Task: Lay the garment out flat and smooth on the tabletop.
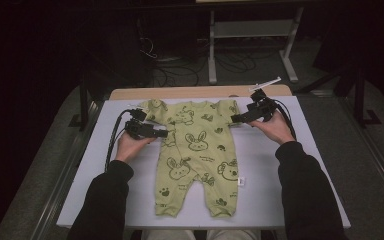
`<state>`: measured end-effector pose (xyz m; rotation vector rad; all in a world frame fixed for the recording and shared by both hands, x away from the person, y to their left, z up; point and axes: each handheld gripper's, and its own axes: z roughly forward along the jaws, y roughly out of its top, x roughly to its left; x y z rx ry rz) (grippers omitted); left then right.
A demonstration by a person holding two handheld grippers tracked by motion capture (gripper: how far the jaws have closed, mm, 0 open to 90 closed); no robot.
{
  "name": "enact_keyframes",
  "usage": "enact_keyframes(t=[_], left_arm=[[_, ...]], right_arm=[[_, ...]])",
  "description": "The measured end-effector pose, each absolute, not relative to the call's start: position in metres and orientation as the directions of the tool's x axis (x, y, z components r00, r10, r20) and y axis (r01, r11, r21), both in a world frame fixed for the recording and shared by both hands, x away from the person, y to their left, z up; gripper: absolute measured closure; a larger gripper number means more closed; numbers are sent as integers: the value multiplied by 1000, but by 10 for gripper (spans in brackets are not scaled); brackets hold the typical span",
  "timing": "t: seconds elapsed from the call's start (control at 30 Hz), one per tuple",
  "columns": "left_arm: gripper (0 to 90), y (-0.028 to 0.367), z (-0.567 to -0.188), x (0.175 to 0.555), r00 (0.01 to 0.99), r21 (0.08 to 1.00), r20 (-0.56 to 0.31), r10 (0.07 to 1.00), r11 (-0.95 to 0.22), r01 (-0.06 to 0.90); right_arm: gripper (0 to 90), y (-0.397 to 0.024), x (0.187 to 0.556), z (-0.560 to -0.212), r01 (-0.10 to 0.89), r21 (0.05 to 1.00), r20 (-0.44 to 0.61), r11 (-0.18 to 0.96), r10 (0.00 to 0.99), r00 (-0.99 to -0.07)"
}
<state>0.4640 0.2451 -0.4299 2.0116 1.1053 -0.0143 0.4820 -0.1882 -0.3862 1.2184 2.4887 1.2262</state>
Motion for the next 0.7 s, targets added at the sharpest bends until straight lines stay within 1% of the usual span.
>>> enact_keyframes(t=[0.07, 0.13, 0.23, 0.27, 0.33, 0.4, 0.43, 0.47, 0.53, 0.57, 0.63, 0.7], left_arm=[[78, 244, -433, 465, 614, 655, -389, 687, -263, 709], [126, 241, -435, 465, 624, 654, -378, 684, -281, 703], [146, 235, -440, 465, 623, 638, -389, 679, -289, 714], [183, 234, -442, 466, 624, 634, -397, 673, -290, 717], [227, 232, -444, 466, 630, 633, -395, 669, -298, 714], [379, 227, -445, 464, 630, 631, -356, 691, -319, 707], [431, 227, -444, 464, 632, 631, -350, 691, -325, 704], [535, 226, -444, 464, 634, 629, -341, 694, -333, 703], [670, 224, -443, 463, 640, 631, -305, 705, -354, 690], [743, 224, -443, 462, 640, 631, -303, 706, -355, 690], [803, 224, -443, 462, 643, 623, -304, 703, -363, 692], [830, 223, -443, 461, 650, 623, -290, 702, -377, 685]], right_arm=[[0, -190, 487, -393, 627, 696, 236, 350, 714, -660], [0, -191, 492, -403, 650, 679, 252, 341, 724, -643], [0, -191, 497, -414, 675, 649, 237, 350, 750, -617], [0, -191, 498, -418, 685, 633, 226, 361, 759, -610], [18, -191, 501, -423, 691, 622, 211, 369, 770, -602], [25, -191, 503, -428, 705, 620, 233, 344, 777, -584], [23, -191, 505, -430, 714, 615, 243, 335, 780, -576], [23, -191, 506, -432, 718, 615, 247, 327, 784, -569], [25, -190, 507, -434, 722, 617, 251, 312, 792, -556], [31, -190, 509, -435, 724, 624, 253, 294, 801, -543], [60, -188, 510, -435, 723, 632, 248, 279, 811, -530], [85, -185, 511, -437, 723, 639, 244, 263, 822, -515]])
